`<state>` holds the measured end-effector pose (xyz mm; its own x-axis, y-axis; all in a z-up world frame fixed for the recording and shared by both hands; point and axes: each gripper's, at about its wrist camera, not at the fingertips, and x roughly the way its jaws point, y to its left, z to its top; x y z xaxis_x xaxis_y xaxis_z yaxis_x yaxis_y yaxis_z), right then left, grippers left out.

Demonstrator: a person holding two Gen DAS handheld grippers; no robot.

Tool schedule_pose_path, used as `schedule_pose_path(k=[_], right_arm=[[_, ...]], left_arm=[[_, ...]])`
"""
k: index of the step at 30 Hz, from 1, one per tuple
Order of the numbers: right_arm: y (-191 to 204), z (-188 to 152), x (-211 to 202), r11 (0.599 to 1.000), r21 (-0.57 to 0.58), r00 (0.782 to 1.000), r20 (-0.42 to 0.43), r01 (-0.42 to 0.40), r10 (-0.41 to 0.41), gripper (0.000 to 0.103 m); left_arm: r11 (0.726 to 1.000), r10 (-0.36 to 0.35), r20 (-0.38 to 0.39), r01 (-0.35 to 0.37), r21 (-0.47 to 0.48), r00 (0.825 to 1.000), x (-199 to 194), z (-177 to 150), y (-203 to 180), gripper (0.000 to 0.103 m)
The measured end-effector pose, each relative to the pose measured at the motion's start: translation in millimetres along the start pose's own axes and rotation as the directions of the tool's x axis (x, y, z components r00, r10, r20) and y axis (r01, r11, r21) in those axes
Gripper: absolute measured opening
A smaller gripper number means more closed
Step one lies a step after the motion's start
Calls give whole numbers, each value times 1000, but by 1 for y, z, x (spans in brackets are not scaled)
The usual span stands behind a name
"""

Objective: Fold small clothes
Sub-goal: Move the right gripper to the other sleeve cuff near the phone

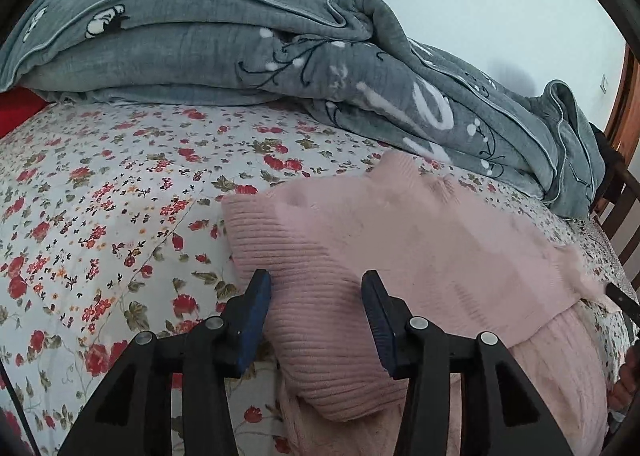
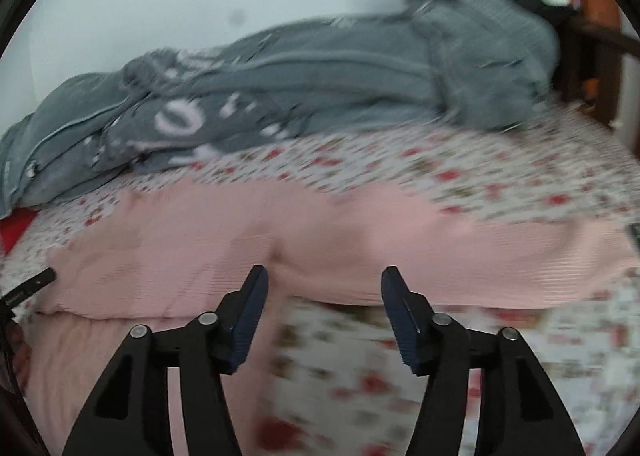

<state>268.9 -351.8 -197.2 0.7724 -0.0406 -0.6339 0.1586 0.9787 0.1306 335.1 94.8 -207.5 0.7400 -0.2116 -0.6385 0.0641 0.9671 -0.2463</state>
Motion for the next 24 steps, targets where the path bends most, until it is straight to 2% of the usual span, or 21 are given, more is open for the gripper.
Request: schedule_pose_path(k=[2, 4, 8, 11, 16, 24], right_arm=[[-28, -4, -18, 999, 20, 999, 18, 50, -50, 70], [-56, -7, -28, 995, 56, 996, 12, 83, -84, 71], [-134, -15, -46, 975, 154, 986, 20, 159, -164, 71], [-173, -20, -53, 961, 176, 973, 49, 214, -226, 71], [-228, -25, -33, 939, 297, 985, -22, 171, -173, 71], [-247, -10, -5, 928, 326, 984, -79, 179, -162, 71]], left_arm=[[1000, -11, -1, 11, -1, 1000, -2, -1, 0, 58], [1000, -2, 2, 2, -4, 1000, -5, -2, 0, 63], [1000, -8, 2, 8, -4, 1000, -6, -3, -1, 64], [1000, 2, -1, -2, 3, 1000, -6, -3, -3, 65], [999, 28, -12, -27, 22, 1000, 0, -2, -7, 67], [999, 40, -40, -39, 28, 998, 7, -1, -6, 70]])
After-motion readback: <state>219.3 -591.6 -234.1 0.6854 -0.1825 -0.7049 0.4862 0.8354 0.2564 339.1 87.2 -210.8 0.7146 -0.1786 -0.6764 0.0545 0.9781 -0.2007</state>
